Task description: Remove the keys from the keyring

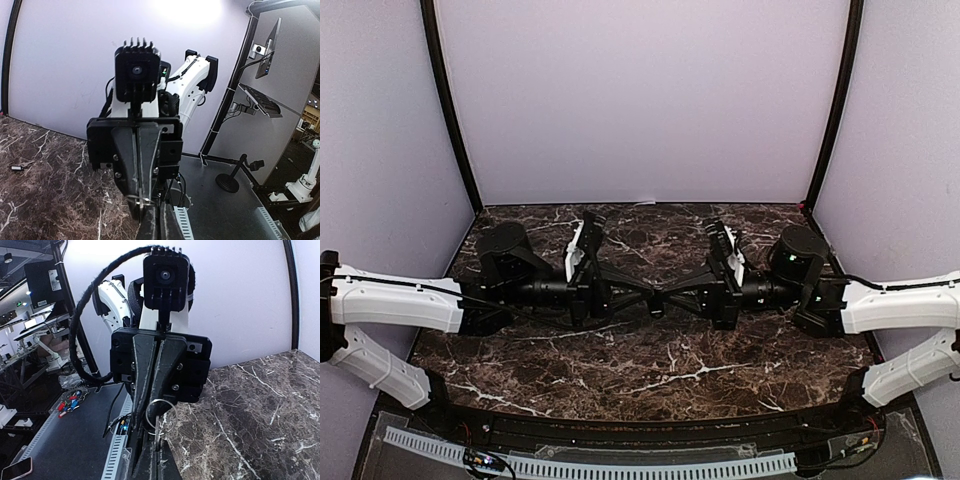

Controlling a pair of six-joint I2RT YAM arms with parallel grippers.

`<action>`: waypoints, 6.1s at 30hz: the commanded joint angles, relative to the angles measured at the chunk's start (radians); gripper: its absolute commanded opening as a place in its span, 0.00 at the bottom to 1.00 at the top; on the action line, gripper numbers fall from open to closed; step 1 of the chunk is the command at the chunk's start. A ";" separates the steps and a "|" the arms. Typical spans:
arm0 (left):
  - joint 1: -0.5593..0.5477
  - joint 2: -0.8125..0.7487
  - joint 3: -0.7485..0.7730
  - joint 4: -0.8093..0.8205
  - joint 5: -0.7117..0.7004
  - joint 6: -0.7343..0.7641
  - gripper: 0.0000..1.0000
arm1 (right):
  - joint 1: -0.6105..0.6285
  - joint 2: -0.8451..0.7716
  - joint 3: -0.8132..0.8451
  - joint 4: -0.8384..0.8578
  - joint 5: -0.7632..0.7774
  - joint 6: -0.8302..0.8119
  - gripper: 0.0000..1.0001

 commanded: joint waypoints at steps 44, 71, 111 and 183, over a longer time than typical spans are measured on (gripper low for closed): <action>0.062 -0.006 -0.028 0.104 0.098 -0.185 0.00 | 0.100 -0.002 -0.100 -0.023 0.314 -0.237 0.59; 0.066 -0.026 -0.089 0.159 0.061 -0.208 0.00 | 0.207 0.045 -0.017 -0.029 0.655 -0.298 0.00; -0.009 -0.024 0.096 -0.421 -0.560 0.112 0.64 | 0.209 0.149 0.209 -0.433 1.003 -0.245 0.00; -0.047 0.025 0.032 -0.111 -0.695 0.009 0.00 | 0.252 0.141 0.142 -0.366 0.885 -0.458 0.00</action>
